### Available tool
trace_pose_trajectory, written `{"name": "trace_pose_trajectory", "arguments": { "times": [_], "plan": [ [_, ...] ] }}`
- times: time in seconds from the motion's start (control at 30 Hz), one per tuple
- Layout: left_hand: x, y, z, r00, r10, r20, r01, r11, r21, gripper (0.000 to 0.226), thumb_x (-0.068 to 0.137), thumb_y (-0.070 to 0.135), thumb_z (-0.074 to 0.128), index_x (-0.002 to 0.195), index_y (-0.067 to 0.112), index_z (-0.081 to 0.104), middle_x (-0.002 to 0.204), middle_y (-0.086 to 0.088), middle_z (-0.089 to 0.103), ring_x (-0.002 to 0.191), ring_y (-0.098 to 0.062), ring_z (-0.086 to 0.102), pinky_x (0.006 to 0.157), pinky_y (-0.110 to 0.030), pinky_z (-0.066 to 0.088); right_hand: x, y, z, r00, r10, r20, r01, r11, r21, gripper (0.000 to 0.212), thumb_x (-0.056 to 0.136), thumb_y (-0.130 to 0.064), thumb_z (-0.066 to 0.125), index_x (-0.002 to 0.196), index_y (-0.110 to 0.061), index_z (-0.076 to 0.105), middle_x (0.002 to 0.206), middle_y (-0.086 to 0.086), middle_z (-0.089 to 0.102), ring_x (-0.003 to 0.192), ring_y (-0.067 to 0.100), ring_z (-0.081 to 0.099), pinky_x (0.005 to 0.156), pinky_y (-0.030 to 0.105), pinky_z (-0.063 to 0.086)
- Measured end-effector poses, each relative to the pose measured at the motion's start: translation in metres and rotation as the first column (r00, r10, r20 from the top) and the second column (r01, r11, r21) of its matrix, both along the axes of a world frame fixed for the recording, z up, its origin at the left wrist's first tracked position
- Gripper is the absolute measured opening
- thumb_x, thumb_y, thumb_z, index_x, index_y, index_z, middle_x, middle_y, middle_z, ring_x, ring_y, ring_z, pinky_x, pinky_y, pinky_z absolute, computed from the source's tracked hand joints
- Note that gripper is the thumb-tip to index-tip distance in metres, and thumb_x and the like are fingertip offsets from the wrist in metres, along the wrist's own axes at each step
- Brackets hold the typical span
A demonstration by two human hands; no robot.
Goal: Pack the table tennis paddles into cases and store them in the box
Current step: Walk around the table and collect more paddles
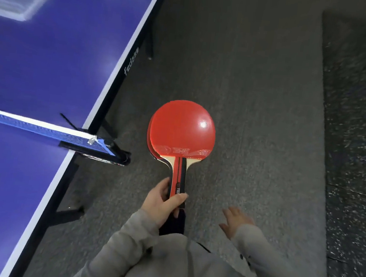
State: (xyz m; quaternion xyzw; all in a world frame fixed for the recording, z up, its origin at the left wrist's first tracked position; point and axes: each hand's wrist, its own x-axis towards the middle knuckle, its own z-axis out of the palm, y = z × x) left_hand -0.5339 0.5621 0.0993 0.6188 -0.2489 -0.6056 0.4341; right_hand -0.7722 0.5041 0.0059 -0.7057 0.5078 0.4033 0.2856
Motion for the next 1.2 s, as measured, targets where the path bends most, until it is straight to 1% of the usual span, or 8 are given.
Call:
{"name": "trace_pose_trajectory", "arguments": {
  "times": [0.13, 0.2, 0.47, 0.8, 0.93, 1.0, 1.07, 1.2],
  "plan": [
    [0.019, -0.043, 0.009, 0.999, 0.033, -0.002, -0.033, 0.999, -0.037, 0.028, 0.07, 0.019, 0.07, 0.092, 0.01, 0.056, 0.082, -0.023, 0.056, 0.064, -0.031, 0.053, 0.046, -0.022, 0.045, 0.026, -0.06, 0.007, 0.997, 0.07, 0.038, -0.067, 0.995, -0.07, 0.058, 0.099, -0.04, 0.033, 0.151, -0.021, 0.013, 0.16, 0.002, 0.006, 0.148, 0.022, 0.003, 0.117, 0.049, 0.007],
    [0.027, -0.062, 0.016, 0.996, 0.092, -0.017, -0.093, 0.995, -0.042, 0.02, 0.073, 0.01, 0.065, 0.091, 0.009, 0.056, 0.084, -0.022, 0.056, 0.063, -0.024, 0.057, 0.044, -0.019, 0.046, 0.039, -0.088, 0.011, 0.992, 0.112, 0.05, -0.108, 0.991, -0.078, 0.059, 0.1, -0.039, 0.031, 0.151, -0.021, 0.009, 0.161, 0.001, 0.003, 0.148, 0.022, 0.0, 0.117, 0.05, 0.005],
    [0.055, -0.133, 0.018, 0.944, 0.326, 0.044, -0.326, 0.945, -0.019, 0.032, 0.066, 0.019, 0.063, 0.089, -0.003, 0.055, 0.078, -0.021, 0.059, 0.047, -0.009, 0.056, 0.044, -0.019, 0.044, 0.087, -0.198, 0.002, 0.956, 0.279, 0.087, -0.269, 0.957, -0.106, 0.06, 0.097, -0.049, 0.031, 0.15, -0.028, 0.012, 0.159, -0.004, 0.012, 0.147, 0.02, 0.006, 0.115, 0.052, 0.008],
    [0.061, -0.243, 0.02, 0.743, 0.667, 0.062, -0.665, 0.745, -0.052, 0.045, 0.066, 0.02, 0.06, 0.09, -0.017, 0.054, 0.052, -0.002, 0.059, 0.037, -0.013, 0.047, 0.038, -0.02, 0.04, 0.127, -0.381, 0.008, 0.885, 0.46, 0.073, -0.455, 0.887, -0.072, 0.06, 0.098, -0.05, 0.029, 0.151, -0.029, 0.011, 0.16, -0.002, 0.01, 0.147, 0.018, 0.008, 0.116, 0.051, 0.009],
    [0.071, -0.268, 0.021, 0.656, 0.755, 0.015, -0.752, 0.655, -0.077, 0.027, 0.075, 0.007, 0.064, 0.09, -0.013, 0.054, 0.052, -0.003, 0.061, 0.041, -0.012, 0.051, 0.04, -0.02, 0.041, 0.15, -0.435, 0.017, 0.858, 0.508, 0.07, -0.502, 0.86, -0.092, 0.059, 0.098, -0.049, 0.029, 0.151, -0.028, 0.012, 0.16, -0.002, 0.006, 0.147, 0.019, 0.004, 0.117, 0.048, 0.01],
    [0.078, -0.273, 0.02, 0.618, 0.786, 0.015, -0.784, 0.617, -0.062, 0.011, 0.085, -0.005, 0.056, 0.092, -0.013, 0.053, 0.054, -0.003, 0.062, 0.044, -0.01, 0.053, 0.04, -0.02, 0.041, 0.17, -0.454, 0.021, 0.852, 0.513, 0.105, -0.505, 0.858, -0.094, 0.058, 0.099, -0.048, 0.031, 0.15, -0.027, 0.013, 0.16, -0.002, 0.003, 0.148, 0.02, 0.003, 0.117, 0.046, 0.013],
    [0.088, -0.278, 0.019, 0.571, 0.821, 0.02, -0.819, 0.571, -0.055, 0.021, 0.082, 0.001, 0.061, 0.091, -0.016, 0.052, 0.057, -0.005, 0.061, 0.045, -0.01, 0.053, 0.041, -0.019, 0.042, 0.195, -0.469, 0.023, 0.835, 0.532, 0.139, -0.522, 0.846, -0.108, 0.057, 0.099, -0.046, 0.033, 0.15, -0.026, 0.016, 0.16, -0.002, 0.004, 0.147, 0.02, 0.004, 0.117, 0.041, 0.018],
    [0.121, -0.285, 0.018, 0.475, 0.879, 0.051, -0.875, 0.477, -0.077, 0.066, 0.055, 0.036, 0.067, 0.089, -0.017, 0.051, 0.068, -0.017, 0.051, 0.05, -0.014, 0.049, 0.045, -0.021, 0.042, 0.259, -0.488, 0.023, 0.78, 0.599, 0.182, -0.579, 0.8, -0.157, 0.057, 0.098, -0.045, 0.036, 0.149, -0.025, 0.018, 0.16, -0.001, 0.008, 0.146, 0.02, 0.01, 0.116, 0.036, 0.023]
  ]
}}
